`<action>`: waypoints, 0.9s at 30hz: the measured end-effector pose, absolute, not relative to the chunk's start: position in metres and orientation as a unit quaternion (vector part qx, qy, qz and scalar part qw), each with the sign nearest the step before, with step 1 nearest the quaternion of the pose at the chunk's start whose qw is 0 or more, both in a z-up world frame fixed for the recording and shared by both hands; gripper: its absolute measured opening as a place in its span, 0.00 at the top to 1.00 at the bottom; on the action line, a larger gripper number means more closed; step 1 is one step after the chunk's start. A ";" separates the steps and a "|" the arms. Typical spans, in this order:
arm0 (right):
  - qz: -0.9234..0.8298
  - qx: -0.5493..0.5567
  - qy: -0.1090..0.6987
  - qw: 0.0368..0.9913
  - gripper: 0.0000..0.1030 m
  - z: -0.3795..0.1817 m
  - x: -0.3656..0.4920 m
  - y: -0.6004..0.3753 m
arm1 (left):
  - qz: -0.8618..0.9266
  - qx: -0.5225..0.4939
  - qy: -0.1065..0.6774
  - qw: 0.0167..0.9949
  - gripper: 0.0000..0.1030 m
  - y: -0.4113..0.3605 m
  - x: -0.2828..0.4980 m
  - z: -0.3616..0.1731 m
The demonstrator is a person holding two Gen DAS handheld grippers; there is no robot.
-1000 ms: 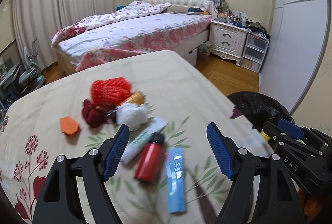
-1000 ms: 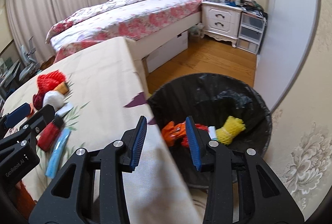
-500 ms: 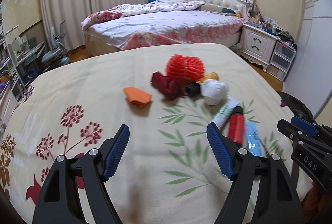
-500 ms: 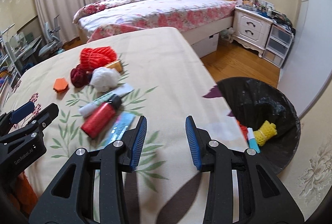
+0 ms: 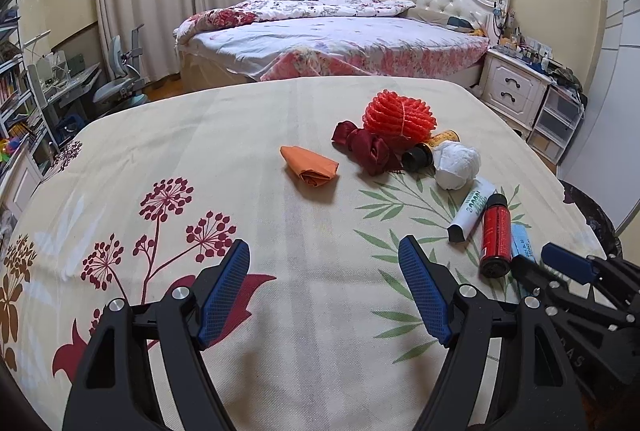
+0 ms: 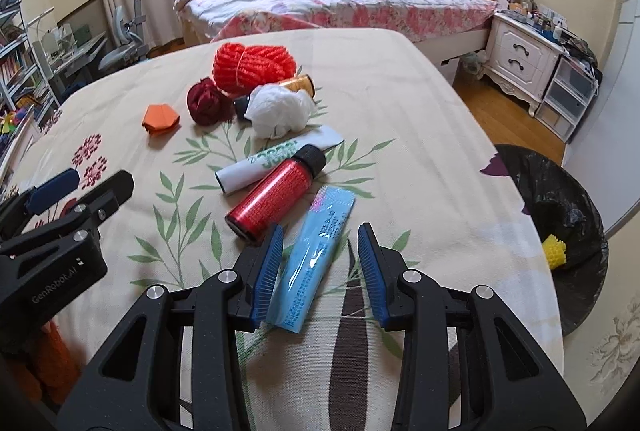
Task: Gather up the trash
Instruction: 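Grasp the light-blue tube upright with the right gripper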
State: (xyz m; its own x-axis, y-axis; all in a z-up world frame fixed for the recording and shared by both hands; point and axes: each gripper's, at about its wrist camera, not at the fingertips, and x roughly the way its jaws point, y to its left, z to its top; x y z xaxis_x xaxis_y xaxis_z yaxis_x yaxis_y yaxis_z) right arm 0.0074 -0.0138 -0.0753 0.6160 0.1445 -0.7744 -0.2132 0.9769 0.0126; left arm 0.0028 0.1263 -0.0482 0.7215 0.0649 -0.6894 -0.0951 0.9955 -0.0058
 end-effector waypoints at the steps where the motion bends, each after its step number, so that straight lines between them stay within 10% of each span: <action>1: 0.099 -0.044 0.429 0.897 0.63 -0.077 0.007 -0.013 | 0.043 -0.020 0.371 0.927 0.28 0.126 0.003 -0.048; 6: 0.089 -0.061 0.424 0.899 0.80 -0.077 0.005 -0.016 | 0.042 -0.018 0.371 0.927 0.28 0.126 0.003 -0.048; 27: 0.059 -0.050 0.425 0.902 0.81 -0.076 0.065 -0.046 | 0.070 -0.030 0.386 0.920 0.28 0.144 0.053 -0.050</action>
State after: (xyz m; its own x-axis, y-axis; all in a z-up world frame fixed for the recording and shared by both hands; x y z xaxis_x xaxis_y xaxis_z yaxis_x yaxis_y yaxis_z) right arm 0.0649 -0.0461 -0.0760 0.6317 0.0635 -0.7726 -0.1482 0.9882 -0.0399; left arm 0.0528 0.1443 -0.0500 0.6930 0.1054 -0.7132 -0.1509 0.9886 -0.0005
